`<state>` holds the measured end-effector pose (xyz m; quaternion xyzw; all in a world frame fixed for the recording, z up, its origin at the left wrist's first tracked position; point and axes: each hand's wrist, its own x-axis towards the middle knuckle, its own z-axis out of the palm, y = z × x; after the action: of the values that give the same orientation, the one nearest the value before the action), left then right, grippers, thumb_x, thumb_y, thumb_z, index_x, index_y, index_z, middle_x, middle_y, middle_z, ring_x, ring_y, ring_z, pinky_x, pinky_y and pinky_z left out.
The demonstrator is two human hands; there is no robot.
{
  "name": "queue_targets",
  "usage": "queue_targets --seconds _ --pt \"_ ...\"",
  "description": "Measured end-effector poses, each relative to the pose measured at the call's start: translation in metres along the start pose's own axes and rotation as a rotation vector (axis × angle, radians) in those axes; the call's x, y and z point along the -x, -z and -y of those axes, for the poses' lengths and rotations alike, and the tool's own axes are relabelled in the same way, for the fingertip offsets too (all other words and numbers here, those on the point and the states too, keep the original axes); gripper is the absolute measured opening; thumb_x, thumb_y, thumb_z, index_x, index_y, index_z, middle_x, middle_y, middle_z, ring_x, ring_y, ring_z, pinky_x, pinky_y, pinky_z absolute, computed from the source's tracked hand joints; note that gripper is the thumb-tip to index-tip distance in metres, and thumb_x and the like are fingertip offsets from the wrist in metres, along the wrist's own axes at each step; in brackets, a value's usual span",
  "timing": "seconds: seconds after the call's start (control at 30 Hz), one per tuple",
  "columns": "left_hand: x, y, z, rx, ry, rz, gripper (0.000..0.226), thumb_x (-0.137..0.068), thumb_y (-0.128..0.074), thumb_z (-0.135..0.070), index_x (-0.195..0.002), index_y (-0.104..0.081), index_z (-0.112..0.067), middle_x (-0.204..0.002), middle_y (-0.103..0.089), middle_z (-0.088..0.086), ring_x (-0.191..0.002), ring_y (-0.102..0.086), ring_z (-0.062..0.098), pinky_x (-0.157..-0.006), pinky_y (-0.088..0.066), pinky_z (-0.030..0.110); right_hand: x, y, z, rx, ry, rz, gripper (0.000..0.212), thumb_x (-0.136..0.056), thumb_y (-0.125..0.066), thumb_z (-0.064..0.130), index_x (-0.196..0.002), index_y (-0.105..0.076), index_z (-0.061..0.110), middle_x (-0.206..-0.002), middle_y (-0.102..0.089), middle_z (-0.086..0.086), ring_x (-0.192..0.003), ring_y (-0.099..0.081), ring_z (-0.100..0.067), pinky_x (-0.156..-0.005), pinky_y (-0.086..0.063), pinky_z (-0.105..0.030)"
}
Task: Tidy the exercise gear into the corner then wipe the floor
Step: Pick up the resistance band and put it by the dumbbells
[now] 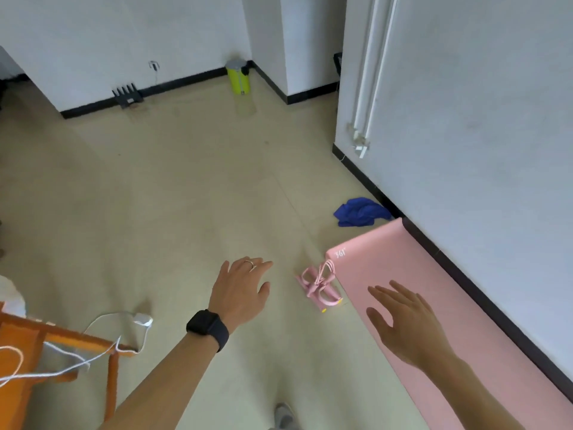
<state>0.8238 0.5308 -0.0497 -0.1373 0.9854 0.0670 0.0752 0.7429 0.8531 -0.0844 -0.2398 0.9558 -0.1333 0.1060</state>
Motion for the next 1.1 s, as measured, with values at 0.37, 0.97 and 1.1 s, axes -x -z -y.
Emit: queue_targets --seconds 0.37,0.97,1.1 --pt "-0.213 -0.037 0.01 -0.161 -0.356 0.288 0.054 -0.099 -0.047 -0.033 -0.151 -0.035 -0.031 -0.155 -0.039 -0.006 -0.148 -0.024 0.013 -0.119 -0.015 0.043 -0.113 -0.068 0.012 -0.174 -0.33 0.111 0.057 -0.098 -0.036 0.058 -0.149 -0.041 0.034 -0.15 -0.043 0.019 -0.148 -0.023 -0.008 -0.12 -0.02 -0.029" --pt "-0.476 -0.257 0.032 -0.428 -0.663 0.781 0.052 -0.095 -0.05 -0.032 -0.146 -0.041 -0.029 -0.145 -0.049 -0.004 -0.138 -0.038 0.019 -0.114 -0.024 0.041 -0.332 -0.255 -0.019 -0.436 -0.775 0.397 0.058 -0.101 -0.042 0.046 -0.154 -0.027 0.03 -0.157 -0.033 0.016 -0.148 -0.022 -0.012 -0.115 -0.031 -0.033" --pt "-0.519 -0.337 0.043 -0.517 -0.774 0.831 0.042 -0.093 -0.052 -0.029 -0.135 -0.05 -0.024 -0.132 -0.057 0.0 -0.128 -0.046 0.026 -0.108 -0.03 0.042 -0.366 -0.326 -0.037 -0.443 -0.902 0.393 0.057 -0.1 -0.044 0.045 -0.153 -0.03 0.03 -0.154 -0.037 0.015 -0.145 -0.027 -0.013 -0.11 -0.038 -0.035"
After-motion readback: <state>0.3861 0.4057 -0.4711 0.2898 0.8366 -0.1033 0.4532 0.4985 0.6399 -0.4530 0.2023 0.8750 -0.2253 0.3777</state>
